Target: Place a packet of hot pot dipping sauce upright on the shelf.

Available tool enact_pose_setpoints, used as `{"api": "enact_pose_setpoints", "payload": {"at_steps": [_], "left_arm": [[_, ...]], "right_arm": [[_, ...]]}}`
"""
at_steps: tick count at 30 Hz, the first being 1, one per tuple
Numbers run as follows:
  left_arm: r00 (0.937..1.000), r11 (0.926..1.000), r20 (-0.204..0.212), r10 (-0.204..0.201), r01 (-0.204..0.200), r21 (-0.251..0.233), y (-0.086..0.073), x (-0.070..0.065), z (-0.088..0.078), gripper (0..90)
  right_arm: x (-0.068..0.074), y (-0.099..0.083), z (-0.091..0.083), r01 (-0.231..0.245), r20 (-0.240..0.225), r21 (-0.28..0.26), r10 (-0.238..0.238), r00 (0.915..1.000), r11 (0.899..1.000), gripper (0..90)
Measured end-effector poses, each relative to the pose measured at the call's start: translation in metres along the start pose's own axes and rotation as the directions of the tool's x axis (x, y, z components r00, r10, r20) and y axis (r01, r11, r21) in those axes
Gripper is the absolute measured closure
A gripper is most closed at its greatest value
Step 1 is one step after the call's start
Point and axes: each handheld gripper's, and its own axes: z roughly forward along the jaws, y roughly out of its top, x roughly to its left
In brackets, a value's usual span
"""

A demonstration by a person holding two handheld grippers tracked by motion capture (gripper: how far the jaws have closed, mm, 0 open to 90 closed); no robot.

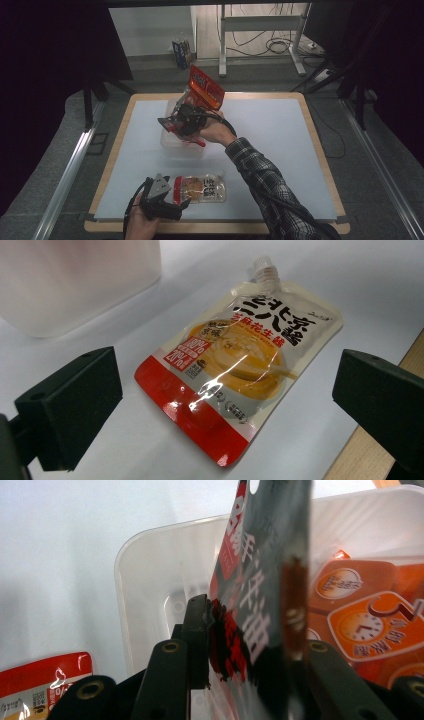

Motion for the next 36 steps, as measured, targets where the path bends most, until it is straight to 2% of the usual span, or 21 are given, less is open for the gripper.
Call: {"api": "enact_pose_setpoints", "payload": {"at_steps": [5,8,20,24,27,32,34,35,36], "left_arm": [[1.0000,1.0000,0.001,0.003,-0.003,0.004,0.000,0.000,0.001,0.0],[1.0000,1.0000,0.002,0.004,-0.004,0.006,0.000,0.000,0.001,0.0],[1.0000,1.0000,0.002,0.001,-0.001,0.005,0.000,0.000,0.001,0.0],[1.0000,1.0000,0.002,0.004,-0.004,0.007,0.000,-0.001,0.001,0.0],[1.0000,1.0000,0.002,0.004,-0.004,0.007,0.000,-0.001,0.001,0.0],[1.0000,1.0000,0.004,0.003,-0.003,0.008,0.000,-0.001,0.001,0.0],[1.0000,1.0000,0.003,0.003,-0.003,0.009,0.000,-0.001,0.001,0.0],[1.0000,1.0000,0.003,0.004,-0.004,0.009,0.000,-0.001,0.001,0.0],[1.0000,1.0000,0.003,0.003,-0.003,0.009,0.000,-0.001,0.002,0.0]], "right_arm": [[-0.001,-0.002,0.007,0.016,-0.011,0.002,-0.016,0.9998,1.000,68.2],[-0.004,-0.004,0.007,0.009,-0.023,-0.015,-0.009,0.9997,1.000,68.2],[-0.012,-0.011,0.002,0.042,-0.053,0.023,-0.040,0.9978,0.999,66.8],[-0.013,-0.013,-0.001,0.062,-0.032,0.052,-0.060,0.9977,0.997,62.2],[-0.014,-0.015,-0.003,0.066,-0.010,0.056,-0.065,0.9978,0.996,58.2],[-0.017,-0.015,-0.009,0.055,-0.004,0.042,-0.055,0.9985,0.998,51.4],[-0.019,-0.013,-0.012,0.037,-0.017,0.029,-0.037,0.9992,0.999,56.6],[-0.019,-0.012,-0.013,0.029,-0.039,0.041,-0.027,0.9989,0.999,66.9],[-0.019,-0.012,-0.012,0.026,-0.050,0.047,-0.024,0.9985,0.999,70.6]]}}
